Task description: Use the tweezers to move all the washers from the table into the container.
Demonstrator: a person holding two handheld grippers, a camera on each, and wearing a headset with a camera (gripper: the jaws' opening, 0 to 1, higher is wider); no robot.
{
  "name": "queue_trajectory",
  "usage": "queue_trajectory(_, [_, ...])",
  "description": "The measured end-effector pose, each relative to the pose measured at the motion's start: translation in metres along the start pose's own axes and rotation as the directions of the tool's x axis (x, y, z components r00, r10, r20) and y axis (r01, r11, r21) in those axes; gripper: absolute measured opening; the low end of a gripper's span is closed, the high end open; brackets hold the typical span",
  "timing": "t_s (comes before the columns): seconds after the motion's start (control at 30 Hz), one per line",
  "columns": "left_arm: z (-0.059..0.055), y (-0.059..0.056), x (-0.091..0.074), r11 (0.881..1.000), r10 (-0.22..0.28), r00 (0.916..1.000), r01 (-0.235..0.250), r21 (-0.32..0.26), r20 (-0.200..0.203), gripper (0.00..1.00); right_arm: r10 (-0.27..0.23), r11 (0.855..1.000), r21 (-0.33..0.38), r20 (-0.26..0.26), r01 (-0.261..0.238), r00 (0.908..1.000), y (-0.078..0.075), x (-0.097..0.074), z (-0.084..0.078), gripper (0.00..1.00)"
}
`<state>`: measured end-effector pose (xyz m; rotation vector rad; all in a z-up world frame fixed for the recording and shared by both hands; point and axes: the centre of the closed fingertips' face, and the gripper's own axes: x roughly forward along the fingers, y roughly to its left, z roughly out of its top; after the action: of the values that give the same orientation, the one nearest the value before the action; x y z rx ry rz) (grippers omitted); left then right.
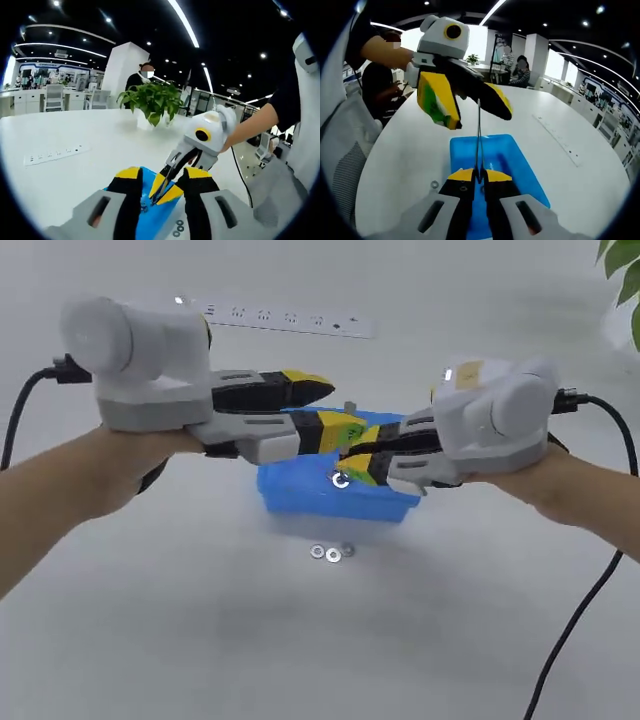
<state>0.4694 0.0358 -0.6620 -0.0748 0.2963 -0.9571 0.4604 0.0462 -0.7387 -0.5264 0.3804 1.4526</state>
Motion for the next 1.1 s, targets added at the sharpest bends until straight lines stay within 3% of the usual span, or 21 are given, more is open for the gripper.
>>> queue_trajectory(0.07, [-0.003, -0.004, 0.001, 0.999, -0.042, 0.9988, 0.042, 0.015, -0.025, 0.22, 0.004, 1.000, 0.004, 0.001, -0.004, 1.0000, 0.000, 0.000, -0.002, 0.08])
queue_trajectory(0.3, [-0.002, -0.013, 0.003, 0.992, -0.103, 0.9936, 0.106, 0.069, -0.047, 0.21, 0.022, 1.000, 0.021, 0.003, -0.022, 0.9998, 0.003, -0.001, -0.005, 0.08])
queue_trajectory(0.43, [-0.006, -0.019, 0.005, 0.986, -0.134, 0.9884, 0.140, 0.089, -0.072, 0.13, 0.034, 0.999, 0.026, 0.006, -0.035, 0.9994, 0.006, -0.001, -0.005, 0.08])
queue_trajectory(0.5, [-0.006, -0.020, 0.005, 0.983, -0.130, 0.9883, 0.139, 0.120, -0.080, 0.10, 0.038, 0.999, 0.029, 0.007, -0.038, 0.9993, 0.007, -0.001, -0.005, 0.08])
queue_trajectory(0.6, [-0.001, -0.023, 0.004, 0.981, -0.147, 0.9875, 0.153, 0.116, -0.057, 0.07, 0.046, 0.998, 0.030, 0.013, -0.046, 0.9989, 0.008, -0.002, -0.004, 0.08])
queue_trajectory(0.73, [-0.002, -0.025, 0.001, 0.973, -0.163, 0.9838, 0.173, 0.151, -0.074, 0.06, 0.054, 0.998, 0.026, 0.014, -0.054, 0.9985, 0.010, -0.002, -0.003, 0.08])
queue_trajectory(0.9, [-0.002, -0.025, -0.002, 0.964, -0.144, 0.9851, 0.161, 0.213, -0.095, 0.05, 0.068, 0.997, 0.029, 0.017, -0.068, 0.9976, 0.014, -0.001, -0.002, 0.10])
queue_trajectory(1.1, [-0.001, -0.024, -0.003, 0.959, -0.139, 0.9848, 0.160, 0.233, -0.103, 0.04, 0.062, 0.998, 0.023, 0.006, -0.062, 0.9981, 0.015, -0.001, 0.000, 0.11])
